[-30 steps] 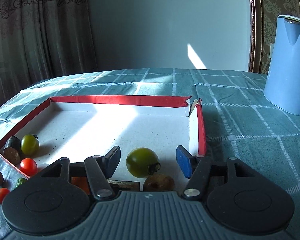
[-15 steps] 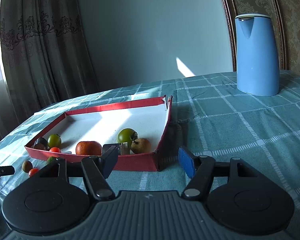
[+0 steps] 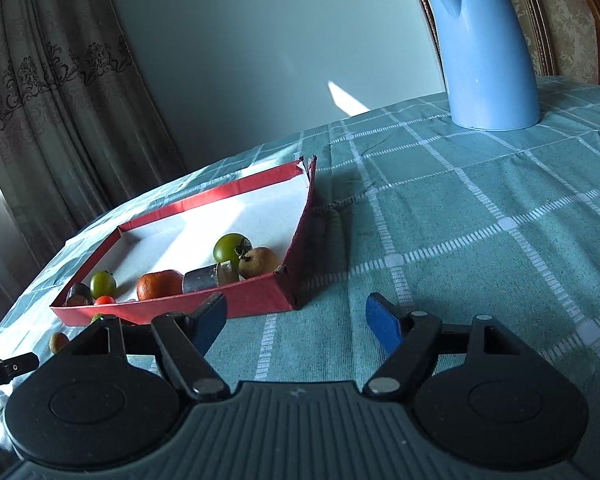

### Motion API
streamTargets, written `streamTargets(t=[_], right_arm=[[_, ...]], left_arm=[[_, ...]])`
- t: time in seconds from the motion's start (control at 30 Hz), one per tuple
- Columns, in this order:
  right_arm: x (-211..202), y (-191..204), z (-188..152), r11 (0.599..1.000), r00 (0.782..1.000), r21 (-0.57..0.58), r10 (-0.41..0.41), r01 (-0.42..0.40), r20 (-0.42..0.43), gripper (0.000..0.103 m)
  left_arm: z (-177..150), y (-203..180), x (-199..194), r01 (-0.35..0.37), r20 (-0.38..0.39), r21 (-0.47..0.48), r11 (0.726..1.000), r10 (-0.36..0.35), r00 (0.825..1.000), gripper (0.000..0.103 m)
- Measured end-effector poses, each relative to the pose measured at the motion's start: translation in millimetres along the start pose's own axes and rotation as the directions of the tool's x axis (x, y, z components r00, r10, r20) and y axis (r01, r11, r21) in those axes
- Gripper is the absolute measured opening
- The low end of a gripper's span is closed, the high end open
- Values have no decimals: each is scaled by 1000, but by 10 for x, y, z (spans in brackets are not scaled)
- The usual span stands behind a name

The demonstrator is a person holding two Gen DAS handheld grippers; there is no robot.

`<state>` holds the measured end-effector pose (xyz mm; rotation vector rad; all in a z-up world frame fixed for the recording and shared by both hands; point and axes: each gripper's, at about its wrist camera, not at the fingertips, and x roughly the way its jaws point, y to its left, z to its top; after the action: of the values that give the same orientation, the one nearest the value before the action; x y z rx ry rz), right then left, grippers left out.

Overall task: Organize fruits
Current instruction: 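Reach the left gripper to the other red cherry tomato and grasp it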

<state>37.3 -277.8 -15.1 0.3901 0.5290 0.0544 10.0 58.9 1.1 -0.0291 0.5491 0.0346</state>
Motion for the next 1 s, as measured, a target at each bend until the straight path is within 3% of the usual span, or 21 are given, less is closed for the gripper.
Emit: streamTargets(t=[0.1, 0.17, 0.27, 0.5, 0.63, 0.77, 0.93, 1.0], right_arm=[[5, -14, 3, 1000, 1000, 6, 5, -5, -1, 76], [5, -16, 4, 1000, 1000, 9, 9, -9, -3, 77], [5, -17, 2, 1000, 1000, 12, 14, -14, -4, 78], [7, -31, 5, 999, 1000, 24, 25, -25, -8, 79], [14, -42, 8, 999, 999, 28, 31, -31, -10, 79], [17, -53, 11, 999, 999, 33, 38, -38, -12, 79], [24, -59, 10, 998, 999, 36, 44, -44, -16, 80], [27, -61, 9, 998, 999, 38, 47, -46, -18, 81]], left_arm=[[-13, -88, -94, 64, 45, 62, 996, -67, 997, 103], [-20, -170, -123, 69, 60, 106, 992, -76, 995, 102], [-14, -287, -102, 97, 40, 143, 985, -104, 994, 92], [10, -564, -23, 168, -2, 187, 968, -171, 985, 89], [27, -739, 30, 182, -13, 231, 956, -185, 983, 84], [49, -831, 132, 183, -33, 247, 952, -180, 983, 72], [47, -886, 145, 176, -21, 273, 946, -177, 984, 71], [42, -885, 124, 162, -8, 272, 949, -166, 986, 62]])
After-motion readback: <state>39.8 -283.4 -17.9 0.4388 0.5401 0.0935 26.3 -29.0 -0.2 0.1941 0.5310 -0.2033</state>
